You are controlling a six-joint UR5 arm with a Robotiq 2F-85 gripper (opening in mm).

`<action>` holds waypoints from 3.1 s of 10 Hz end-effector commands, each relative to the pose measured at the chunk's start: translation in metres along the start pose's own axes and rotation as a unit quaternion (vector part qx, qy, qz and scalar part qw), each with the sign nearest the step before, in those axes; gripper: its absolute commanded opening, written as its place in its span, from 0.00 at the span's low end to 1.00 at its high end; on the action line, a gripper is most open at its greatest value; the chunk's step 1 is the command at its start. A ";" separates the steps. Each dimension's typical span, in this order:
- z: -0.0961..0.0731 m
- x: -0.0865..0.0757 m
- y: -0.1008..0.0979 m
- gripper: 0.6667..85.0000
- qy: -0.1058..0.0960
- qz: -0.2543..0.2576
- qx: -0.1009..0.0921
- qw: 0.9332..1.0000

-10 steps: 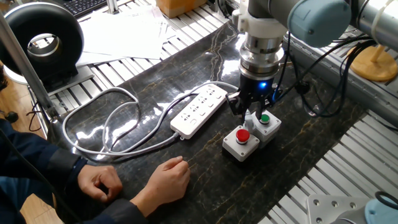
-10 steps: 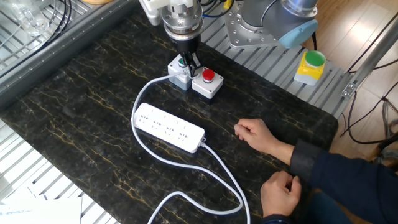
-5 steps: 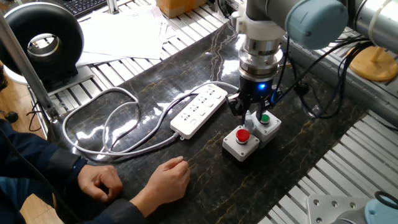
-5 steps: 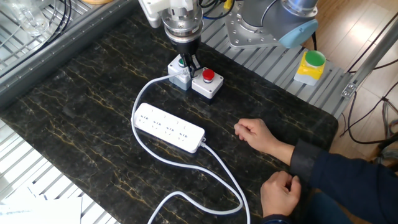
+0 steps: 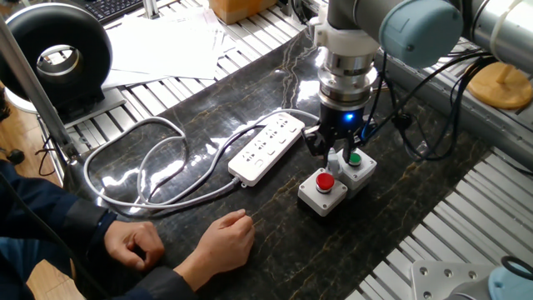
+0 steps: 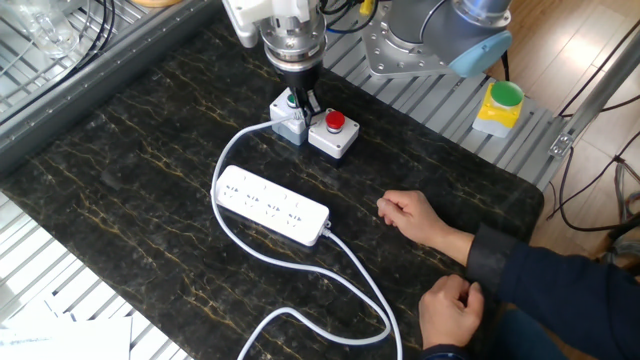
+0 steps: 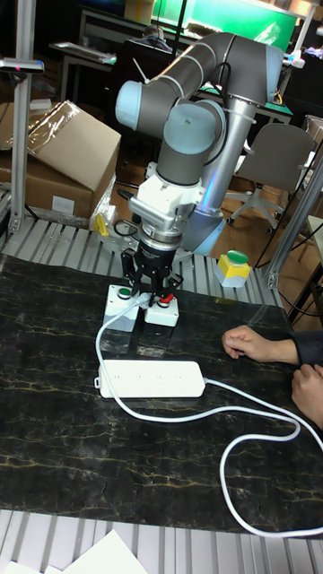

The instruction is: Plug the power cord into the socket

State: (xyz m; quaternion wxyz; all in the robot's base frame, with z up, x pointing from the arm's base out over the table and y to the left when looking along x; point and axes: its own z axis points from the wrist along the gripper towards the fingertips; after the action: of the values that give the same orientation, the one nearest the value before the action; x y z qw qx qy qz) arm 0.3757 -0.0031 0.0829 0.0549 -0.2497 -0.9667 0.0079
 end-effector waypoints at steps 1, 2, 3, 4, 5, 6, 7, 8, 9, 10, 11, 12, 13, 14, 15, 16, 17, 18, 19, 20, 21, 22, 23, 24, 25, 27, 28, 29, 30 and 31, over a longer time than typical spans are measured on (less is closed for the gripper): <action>0.001 0.002 0.005 0.51 0.003 0.003 -0.006 1.000; 0.002 0.001 0.005 0.50 0.002 0.002 -0.006 1.000; 0.002 0.001 0.005 0.49 0.001 0.003 -0.004 1.000; 0.004 -0.001 0.003 0.48 0.000 0.001 -0.002 1.000; 0.005 -0.002 0.002 0.47 -0.003 0.000 -0.001 1.000; 0.006 -0.002 0.002 0.45 -0.004 0.001 0.000 1.000; 0.006 -0.003 0.002 0.36 -0.005 0.001 0.000 1.000; 0.006 -0.001 0.005 0.25 -0.004 0.002 -0.002 1.000; 0.004 0.000 0.010 0.13 -0.004 0.005 -0.003 1.000; 0.000 0.002 0.014 0.01 -0.002 0.006 -0.004 1.000; -0.008 -0.001 0.013 0.01 -0.007 -0.001 0.002 1.000; -0.023 -0.004 0.008 0.01 -0.009 -0.018 0.004 1.000; -0.035 -0.005 0.000 0.01 -0.008 -0.044 0.011 0.999; -0.042 -0.013 -0.008 0.01 -0.022 -0.081 0.016 0.996; -0.046 -0.023 -0.019 0.01 -0.035 -0.142 0.030 0.989; -0.050 -0.050 -0.029 0.01 -0.071 -0.233 0.053 0.968; -0.051 -0.069 -0.022 0.01 -0.102 -0.292 0.056 0.949; -0.049 -0.079 -0.008 0.01 -0.120 -0.315 0.049 0.940; -0.045 -0.077 0.007 0.01 -0.119 -0.343 0.029 0.931; -0.044 -0.096 -0.005 0.01 -0.133 -0.385 0.070 0.911; -0.040 -0.104 0.002 0.01 -0.140 -0.398 0.068 0.904; -0.032 -0.101 0.016 0.01 -0.134 -0.393 0.041 0.909; -0.027 -0.091 0.023 0.01 -0.118 -0.377 0.017 0.919; -0.027 -0.082 0.006 0.01 -0.092 -0.382 0.037 0.919; -0.026 -0.074 -0.003 0.01 -0.072 -0.379 0.047 0.922; -0.025 -0.069 -0.001 0.01 -0.064 -0.374 0.040 0.924; -0.025 -0.063 -0.004 0.01 -0.053 -0.373 0.040 0.925; -0.024 -0.056 0.008 0.01 -0.048 -0.352 0.012 0.935; -0.025 -0.070 0.004 0.01 -0.071 -0.358 0.029 0.930; -0.026 -0.072 0.010 0.01 -0.079 -0.350 0.019 0.933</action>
State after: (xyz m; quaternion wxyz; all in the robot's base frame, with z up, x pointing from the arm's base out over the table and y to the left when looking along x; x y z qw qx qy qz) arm 0.4402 -0.0354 0.1001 -0.0051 0.1217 -0.9918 0.0386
